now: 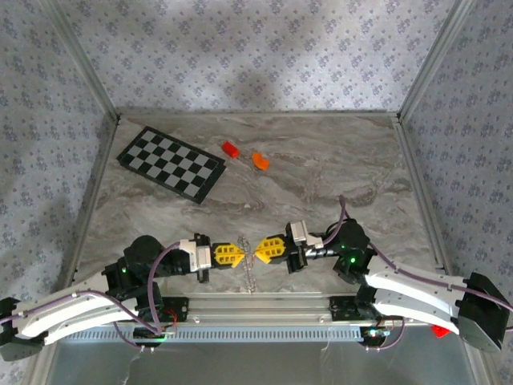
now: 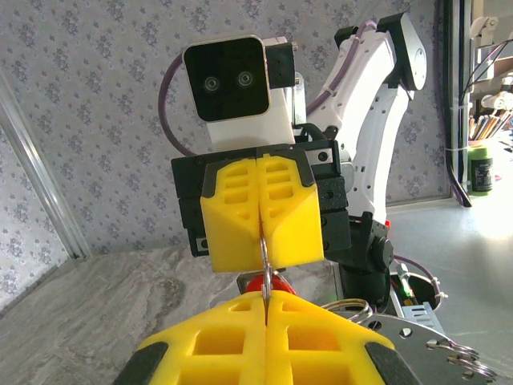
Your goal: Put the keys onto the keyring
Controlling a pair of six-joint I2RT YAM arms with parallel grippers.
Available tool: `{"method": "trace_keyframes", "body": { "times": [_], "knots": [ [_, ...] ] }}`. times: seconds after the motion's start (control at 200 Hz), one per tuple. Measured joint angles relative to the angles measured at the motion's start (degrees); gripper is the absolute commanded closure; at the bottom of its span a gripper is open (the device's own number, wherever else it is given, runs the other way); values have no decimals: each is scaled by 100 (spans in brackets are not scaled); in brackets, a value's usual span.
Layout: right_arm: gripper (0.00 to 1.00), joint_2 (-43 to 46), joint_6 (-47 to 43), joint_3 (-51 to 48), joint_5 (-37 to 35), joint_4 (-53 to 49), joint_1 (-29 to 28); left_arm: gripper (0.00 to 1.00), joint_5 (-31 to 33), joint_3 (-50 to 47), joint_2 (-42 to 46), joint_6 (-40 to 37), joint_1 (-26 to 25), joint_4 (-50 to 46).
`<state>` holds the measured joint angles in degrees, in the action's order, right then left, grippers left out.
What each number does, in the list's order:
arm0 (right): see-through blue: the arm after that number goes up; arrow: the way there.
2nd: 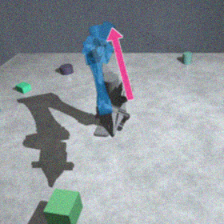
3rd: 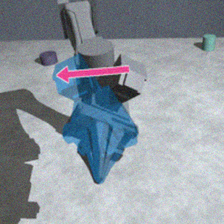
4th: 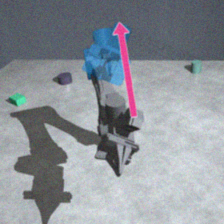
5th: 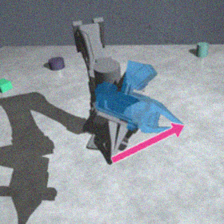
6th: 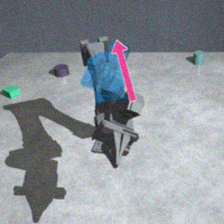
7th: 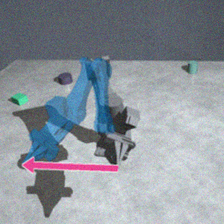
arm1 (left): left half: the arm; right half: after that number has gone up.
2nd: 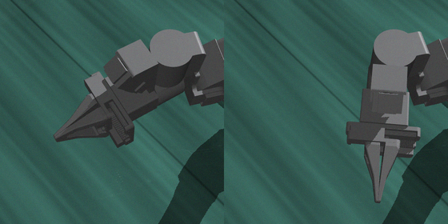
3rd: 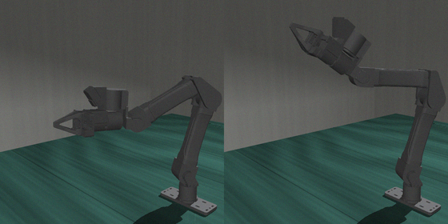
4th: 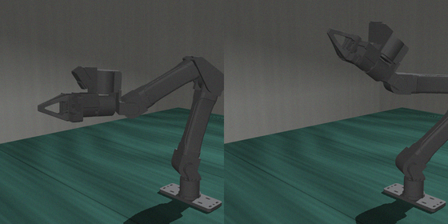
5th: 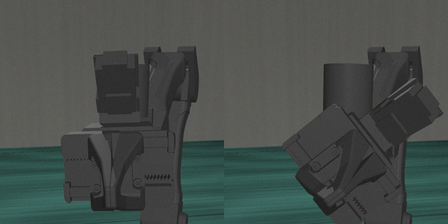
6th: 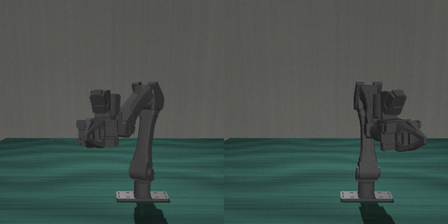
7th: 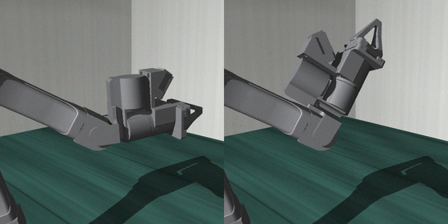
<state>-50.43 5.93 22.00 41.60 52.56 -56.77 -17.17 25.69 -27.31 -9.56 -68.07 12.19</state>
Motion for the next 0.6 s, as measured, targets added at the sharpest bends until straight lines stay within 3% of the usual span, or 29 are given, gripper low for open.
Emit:
{"method": "trace_keyframes", "body": {
  "times": [0.6],
  "knots": [
    [100, -72, 2, 2, 87, -7, -11, 100, 0, 0, -11, -4, -22, -20]
  ]
}}
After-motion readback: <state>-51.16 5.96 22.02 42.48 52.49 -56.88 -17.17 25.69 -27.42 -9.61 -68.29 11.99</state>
